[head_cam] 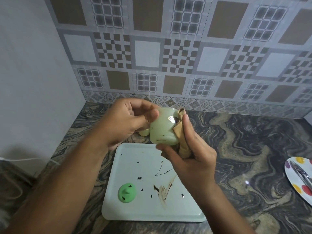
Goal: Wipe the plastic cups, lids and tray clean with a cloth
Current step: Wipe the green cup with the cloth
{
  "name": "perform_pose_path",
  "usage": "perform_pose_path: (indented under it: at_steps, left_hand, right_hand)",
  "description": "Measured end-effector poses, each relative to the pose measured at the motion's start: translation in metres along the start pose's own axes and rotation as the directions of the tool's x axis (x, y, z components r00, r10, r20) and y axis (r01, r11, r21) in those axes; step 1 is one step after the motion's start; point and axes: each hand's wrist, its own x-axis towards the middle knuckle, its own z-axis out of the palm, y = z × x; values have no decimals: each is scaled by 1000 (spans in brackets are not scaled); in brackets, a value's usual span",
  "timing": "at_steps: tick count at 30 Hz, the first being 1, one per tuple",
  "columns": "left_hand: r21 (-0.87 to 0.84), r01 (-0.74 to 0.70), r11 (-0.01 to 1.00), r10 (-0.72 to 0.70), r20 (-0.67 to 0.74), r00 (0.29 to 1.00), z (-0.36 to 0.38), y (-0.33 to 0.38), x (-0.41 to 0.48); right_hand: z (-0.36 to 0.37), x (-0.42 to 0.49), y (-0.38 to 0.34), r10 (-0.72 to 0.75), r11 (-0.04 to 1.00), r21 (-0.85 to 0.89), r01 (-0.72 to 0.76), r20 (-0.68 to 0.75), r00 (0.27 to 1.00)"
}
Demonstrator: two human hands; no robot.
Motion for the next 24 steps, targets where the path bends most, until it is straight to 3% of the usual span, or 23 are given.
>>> perform_pose_path:
  at_steps: [5,8,14,20,24]
  left_hand:
    - [96,-107,990,109,-7,994,10,9,-3]
    - [-5,-50,999,51,71,996,5,11,-4]
    - [11,-75,997,74,8,997,6,12,-1]
    - [-40,-80,996,83,60,995,6,15,-2]
    - [74,-143,987,144,-7,990,8,12,-1]
  right_hand:
    - [1,3,-2,-91,995,-49,87,-86,992]
    - [-3,6,0,-89,995,24,93,-146,985]
    - [5,4,-8,-178,979,-119,163,-128,976]
    - [3,7,-6,-157,987,-67,145,-215,964]
    - [7,6,-7,-196,977,-114,179,-154,968]
